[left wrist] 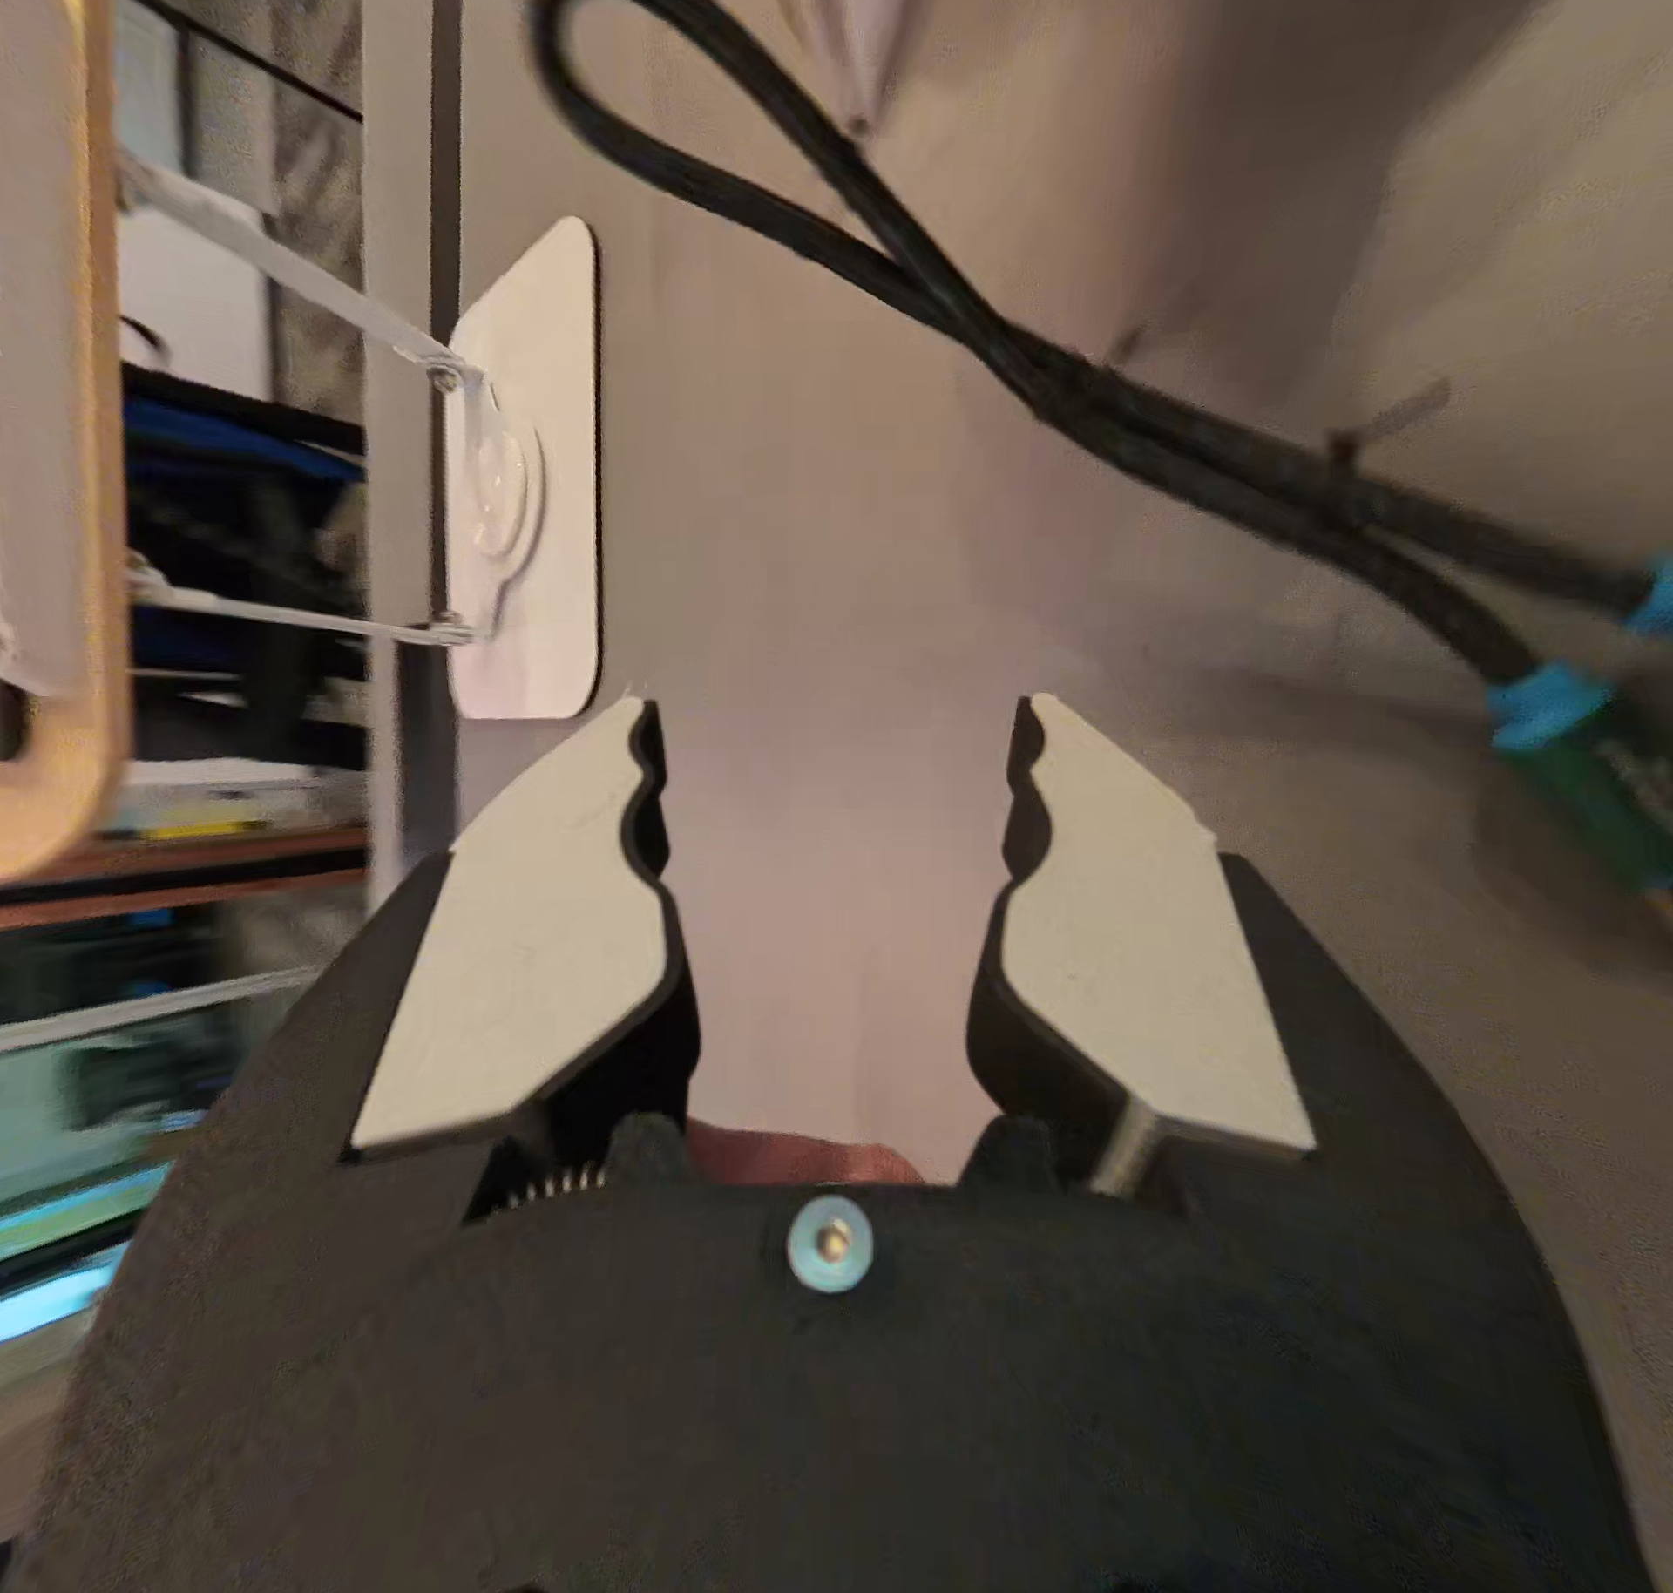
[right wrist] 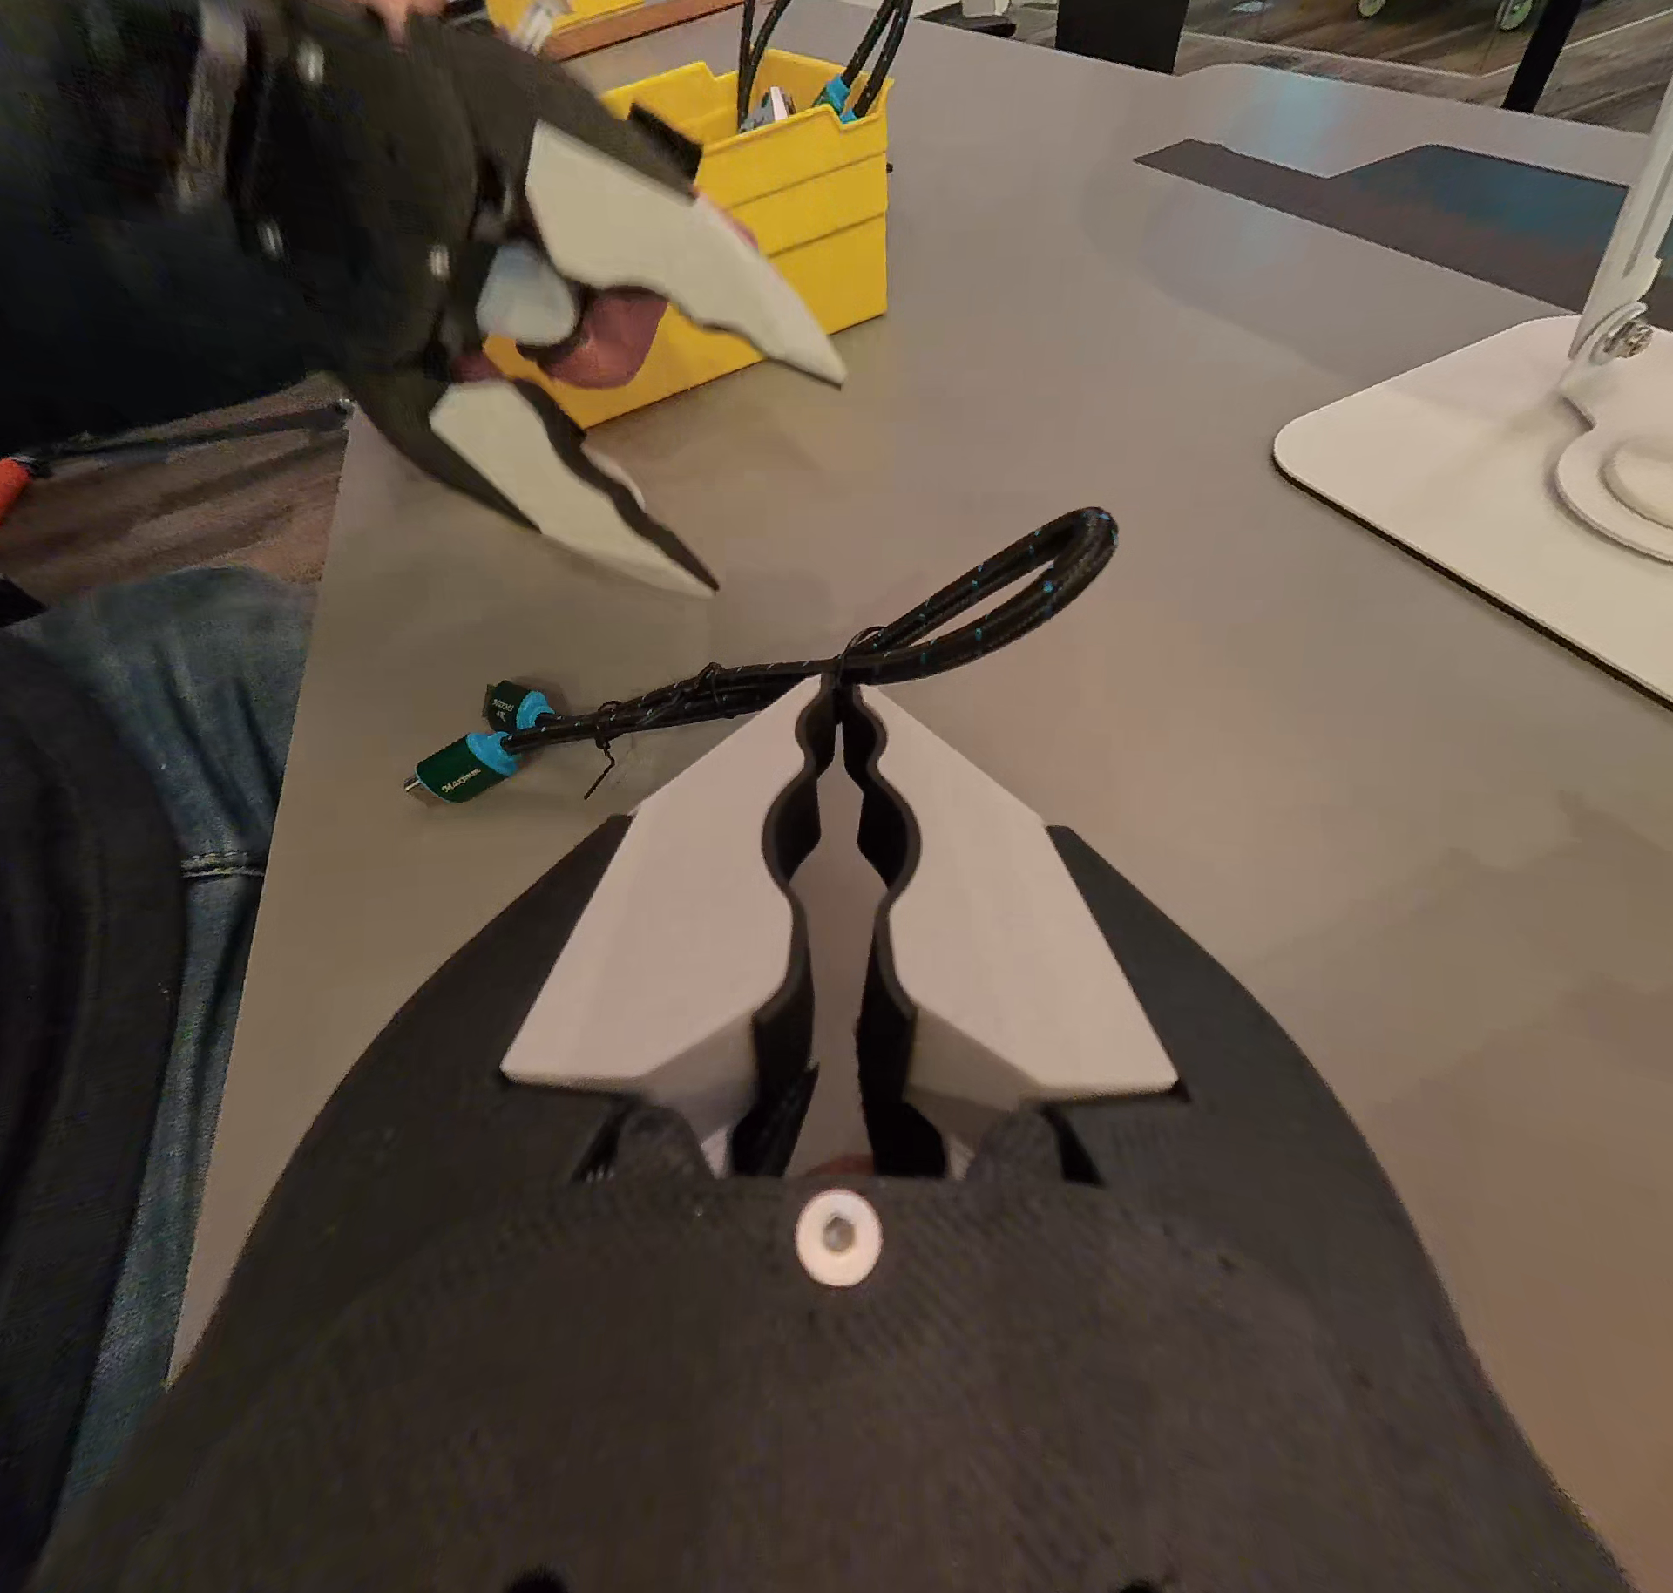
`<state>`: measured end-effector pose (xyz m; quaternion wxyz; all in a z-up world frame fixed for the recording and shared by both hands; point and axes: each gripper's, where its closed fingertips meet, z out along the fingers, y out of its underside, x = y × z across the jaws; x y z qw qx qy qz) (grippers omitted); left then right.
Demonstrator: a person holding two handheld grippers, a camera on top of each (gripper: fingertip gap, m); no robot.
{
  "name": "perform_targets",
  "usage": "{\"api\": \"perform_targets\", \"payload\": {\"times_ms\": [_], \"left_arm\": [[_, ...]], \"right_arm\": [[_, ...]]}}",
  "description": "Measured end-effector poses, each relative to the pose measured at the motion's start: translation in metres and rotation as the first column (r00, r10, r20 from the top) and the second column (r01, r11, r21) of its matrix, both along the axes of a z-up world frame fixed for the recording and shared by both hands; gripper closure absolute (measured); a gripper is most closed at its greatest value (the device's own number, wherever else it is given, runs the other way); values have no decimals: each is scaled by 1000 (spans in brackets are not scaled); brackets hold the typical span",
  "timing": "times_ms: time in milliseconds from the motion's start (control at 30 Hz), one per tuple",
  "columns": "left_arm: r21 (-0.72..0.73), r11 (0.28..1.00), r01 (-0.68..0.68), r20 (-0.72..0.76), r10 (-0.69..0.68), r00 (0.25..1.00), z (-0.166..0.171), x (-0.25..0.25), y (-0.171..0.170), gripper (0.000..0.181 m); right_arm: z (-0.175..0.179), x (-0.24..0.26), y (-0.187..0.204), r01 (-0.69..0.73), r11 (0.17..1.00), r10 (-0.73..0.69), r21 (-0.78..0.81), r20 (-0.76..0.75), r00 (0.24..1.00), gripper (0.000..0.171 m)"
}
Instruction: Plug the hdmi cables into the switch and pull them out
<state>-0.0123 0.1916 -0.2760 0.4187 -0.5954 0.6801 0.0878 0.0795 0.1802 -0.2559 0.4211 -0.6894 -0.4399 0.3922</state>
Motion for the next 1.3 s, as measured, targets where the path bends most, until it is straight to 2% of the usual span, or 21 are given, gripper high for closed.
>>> {"api": "perform_targets", "payload": {"times_ms": [67, 233, 333, 400, 500, 567, 667, 767, 900, 967, 1033, 1100, 1167, 1300], "left_arm": [[134, 988, 75, -137, -57, 989, -15, -2, -7, 95], [372, 909, 187, -148, -141, 979, -7, 33, -8, 83], [462, 831, 311, -167, -263, 950, 2, 58, -25, 85], [488, 787, 378, -179, -334, 926, 3, 69, -38, 96], [506, 730, 459, -212, -410, 887, -1, 84, -54, 125], [505, 726, 467, -201, -427, 882, -3, 91, -58, 138], [529, 711, 463, -181, -439, 880, -4, 99, -62, 168], [508, 767, 392, -56, -424, 904, 8, 105, -63, 174], [364, 896, 255, 225, -351, 909, 40, 103, -60, 175], [170, 974, 150, 450, -212, 867, 58, 97, -52, 174], [-78, 994, 76, 628, -11, 778, 73, 89, -37, 174], [-281, 959, 29, 703, 185, 686, 82, 80, -16, 173], [-474, 880, 28, 692, 353, 630, 76, 76, 1, 172], [-645, 764, -8, 601, 514, 612, 49, 70, 25, 169]], "right_arm": [[0, -1, 0, -11, 1000, 11, 0, 0, 1000, 171], [-1, -4, -3, -44, 999, 44, -17, 14, 999, 171], [-5, -5, 1, -47, 997, 47, -59, 0, 999, 171], [-8, -7, 3, -53, 995, 52, -89, -17, 999, 171], [-11, -11, 4, -62, 992, 61, -112, -17, 998, 171], [-11, -13, 3, -70, 990, 67, -123, -34, 997, 171], [-9, -14, 3, -81, 988, 74, -134, -53, 996, 171], [-10, -14, 1, -85, 989, 81, -121, -42, 996, 171], [-2, -15, -2, -102, 990, 94, -98, -84, 992, 171], [-1, -17, -5, -112, 991, 107, -72, -78, 991, 171], [2, -20, -9, -129, 991, 125, -44, -87, 988, 171], [4, -23, -14, -149, 989, 147, -15, -93, 985, 171], [4, -27, -19, -169, 985, 171, 22, -75, 983, 171], [5, -31, -27, -198, 978, 203, 71, -72, 977, 171]]}}
